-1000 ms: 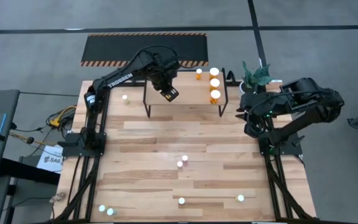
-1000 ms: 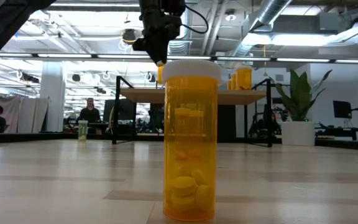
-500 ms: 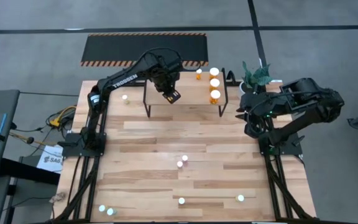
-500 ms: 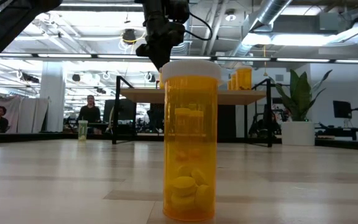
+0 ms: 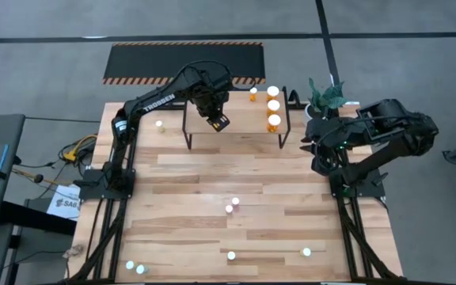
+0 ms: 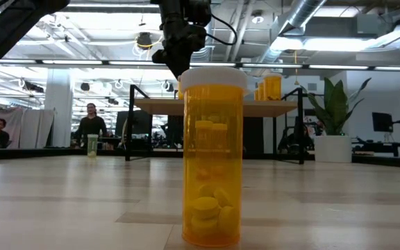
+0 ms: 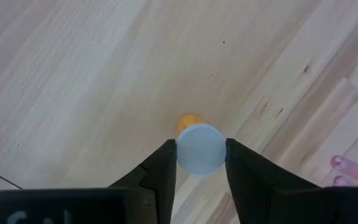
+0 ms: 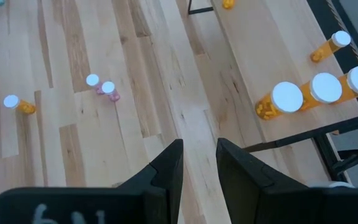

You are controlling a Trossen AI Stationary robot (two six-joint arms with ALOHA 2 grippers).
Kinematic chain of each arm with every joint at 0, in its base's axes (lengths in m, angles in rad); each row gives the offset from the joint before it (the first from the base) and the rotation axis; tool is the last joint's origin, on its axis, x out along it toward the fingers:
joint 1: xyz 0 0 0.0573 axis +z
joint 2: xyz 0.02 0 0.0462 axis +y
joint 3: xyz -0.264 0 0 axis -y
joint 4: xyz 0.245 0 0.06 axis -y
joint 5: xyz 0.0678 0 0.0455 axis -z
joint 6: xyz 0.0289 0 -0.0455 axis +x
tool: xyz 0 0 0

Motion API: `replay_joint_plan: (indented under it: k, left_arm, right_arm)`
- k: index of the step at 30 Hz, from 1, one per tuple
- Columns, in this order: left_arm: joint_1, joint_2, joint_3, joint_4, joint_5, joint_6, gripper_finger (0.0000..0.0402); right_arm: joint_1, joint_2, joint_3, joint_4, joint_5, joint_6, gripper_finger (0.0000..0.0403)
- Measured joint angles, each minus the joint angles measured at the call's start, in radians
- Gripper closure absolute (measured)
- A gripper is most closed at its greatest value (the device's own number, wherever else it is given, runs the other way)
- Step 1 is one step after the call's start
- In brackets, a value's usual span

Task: Pick and place medicine bottles onto shelf by color
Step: Put the top small orange pill bottle on the shelf aligned with the other small orange pill bottle

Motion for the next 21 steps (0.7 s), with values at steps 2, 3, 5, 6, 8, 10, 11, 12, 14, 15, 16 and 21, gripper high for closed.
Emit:
replay_joint_plan:
  k: [2,3,5,6,8,10,11,12,14,15,16,21]
  left_arm:
    - [0.0,0.001,-0.001,0.0,0.0,0.0,0.0275]
    - [0.0,0.002,-0.002,-0.002,0.0,0.001,0.0269]
    - [0.0,0.004,-0.002,-0.002,0.0,0.002,0.0258]
    - [0.0,0.004,-0.002,-0.002,0.0,0.002,0.0253]
    - [0.0,0.004,-0.002,-0.002,-0.001,0.002,0.0243]
    - [-0.001,0.004,-0.002,-0.002,-0.016,0.003,0.0233]
    - [-0.001,0.004,-0.002,-0.002,-0.017,0.005,0.0229]
    - [-0.001,0.004,-0.002,-0.002,-0.017,0.01,0.0224]
    - [-0.001,0.004,-0.002,-0.001,-0.017,0.017,0.0213]
    - [-0.001,0.004,-0.002,-0.001,-0.017,0.017,0.0208]
    - [-0.001,0.004,-0.002,-0.001,-0.017,0.02,0.0203]
    - [-0.001,0.003,0.034,-0.002,-0.041,0.042,0.0177]
  right_arm:
    - [0.0,0.0,0.0,0.0,0.0,0.0,0.0285]
    - [0.0,0.0,0.0,0.0,0.0,0.0,0.0285]
    - [0.0,0.0,0.0,0.0,0.0,0.0,0.0285]
    - [0.0,0.0,0.0,0.0,0.0,0.0,0.0285]
    - [0.0,0.0,0.0,0.0,0.0,0.0,0.0285]
    - [0.0,0.0,0.0,0.0,0.0,0.0,0.0285]
    - [0.0,0.0,0.0,0.0,0.0,0.0,0.0285]
    - [0.0,0.0,0.0,0.0,0.0,0.0,0.0285]
    - [0.0,0.0,0.0,0.0,0.0,-0.001,0.0285]
    - [0.0,0.0,0.0,0.0,0.0,-0.004,0.0285]
    - [0.0,0.0,0.0,0.0,0.0,-0.003,0.0285]
    - [0.0,0.0,0.0,0.0,0.0,-0.004,0.0285]
